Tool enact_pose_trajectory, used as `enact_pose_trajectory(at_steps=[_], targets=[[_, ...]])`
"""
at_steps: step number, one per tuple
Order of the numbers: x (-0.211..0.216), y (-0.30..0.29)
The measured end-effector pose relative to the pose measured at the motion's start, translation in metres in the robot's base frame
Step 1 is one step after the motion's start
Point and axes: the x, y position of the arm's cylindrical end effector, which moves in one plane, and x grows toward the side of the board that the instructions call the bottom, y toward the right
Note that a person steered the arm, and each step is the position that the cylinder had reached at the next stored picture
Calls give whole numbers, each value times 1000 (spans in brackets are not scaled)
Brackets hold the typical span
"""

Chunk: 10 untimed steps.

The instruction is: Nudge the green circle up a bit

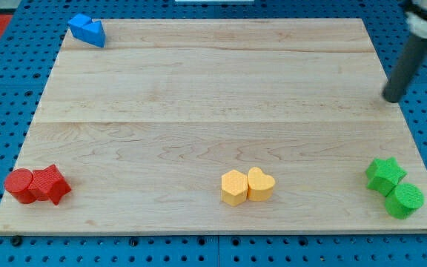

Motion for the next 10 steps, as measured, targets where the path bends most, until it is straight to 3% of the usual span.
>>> enact_pose_trajectory(at_steps=[2,3,6,7,8,10], targets=[[65,33],[135,29],[158,30],[205,27],[211,-11],[208,-32]])
